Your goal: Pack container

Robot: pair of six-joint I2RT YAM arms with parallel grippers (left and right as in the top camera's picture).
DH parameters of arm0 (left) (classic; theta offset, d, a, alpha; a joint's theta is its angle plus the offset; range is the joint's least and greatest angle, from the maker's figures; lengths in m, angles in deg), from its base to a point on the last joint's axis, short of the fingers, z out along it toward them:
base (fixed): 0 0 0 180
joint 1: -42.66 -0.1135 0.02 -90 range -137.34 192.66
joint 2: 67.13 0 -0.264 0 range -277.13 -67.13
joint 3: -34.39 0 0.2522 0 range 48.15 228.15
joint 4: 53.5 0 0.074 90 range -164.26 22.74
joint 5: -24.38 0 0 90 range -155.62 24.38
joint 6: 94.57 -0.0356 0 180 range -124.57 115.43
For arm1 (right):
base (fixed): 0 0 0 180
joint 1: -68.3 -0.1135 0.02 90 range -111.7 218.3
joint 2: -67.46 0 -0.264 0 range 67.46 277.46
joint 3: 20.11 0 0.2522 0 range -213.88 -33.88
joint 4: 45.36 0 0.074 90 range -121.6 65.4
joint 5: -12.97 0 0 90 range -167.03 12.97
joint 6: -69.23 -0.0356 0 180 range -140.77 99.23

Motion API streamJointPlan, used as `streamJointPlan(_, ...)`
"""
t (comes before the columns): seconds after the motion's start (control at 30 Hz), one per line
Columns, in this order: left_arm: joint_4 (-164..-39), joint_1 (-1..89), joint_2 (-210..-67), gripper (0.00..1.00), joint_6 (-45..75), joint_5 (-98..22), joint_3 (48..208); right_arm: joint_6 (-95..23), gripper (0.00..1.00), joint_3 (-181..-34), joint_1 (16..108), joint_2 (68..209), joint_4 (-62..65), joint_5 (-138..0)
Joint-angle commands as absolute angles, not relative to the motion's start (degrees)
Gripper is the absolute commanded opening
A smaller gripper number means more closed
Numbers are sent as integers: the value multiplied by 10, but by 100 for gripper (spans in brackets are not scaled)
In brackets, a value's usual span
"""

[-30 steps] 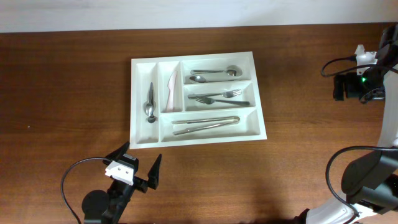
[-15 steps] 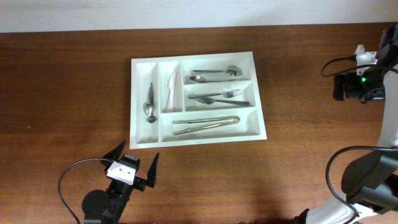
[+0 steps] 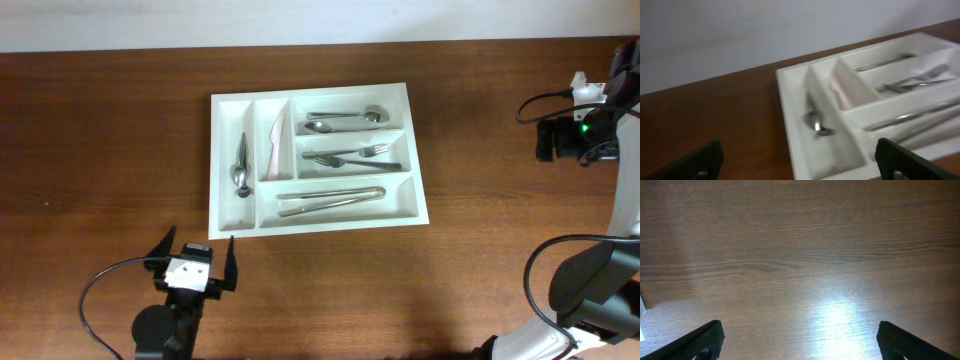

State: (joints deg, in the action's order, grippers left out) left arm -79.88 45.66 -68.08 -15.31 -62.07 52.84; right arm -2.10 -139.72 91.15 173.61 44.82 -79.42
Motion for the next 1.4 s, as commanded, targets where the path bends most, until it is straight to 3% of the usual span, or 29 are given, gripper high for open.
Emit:
streamJointPlan(0.0, -799, 456, -674, 99, -163, -676, 520, -17, 99, -1396, 912, 1737, 448, -799)
streamJointPlan(1.37, -798, 456, -674, 99, -163, -665, 520, -17, 99, -1396, 912, 1737, 448, -799)
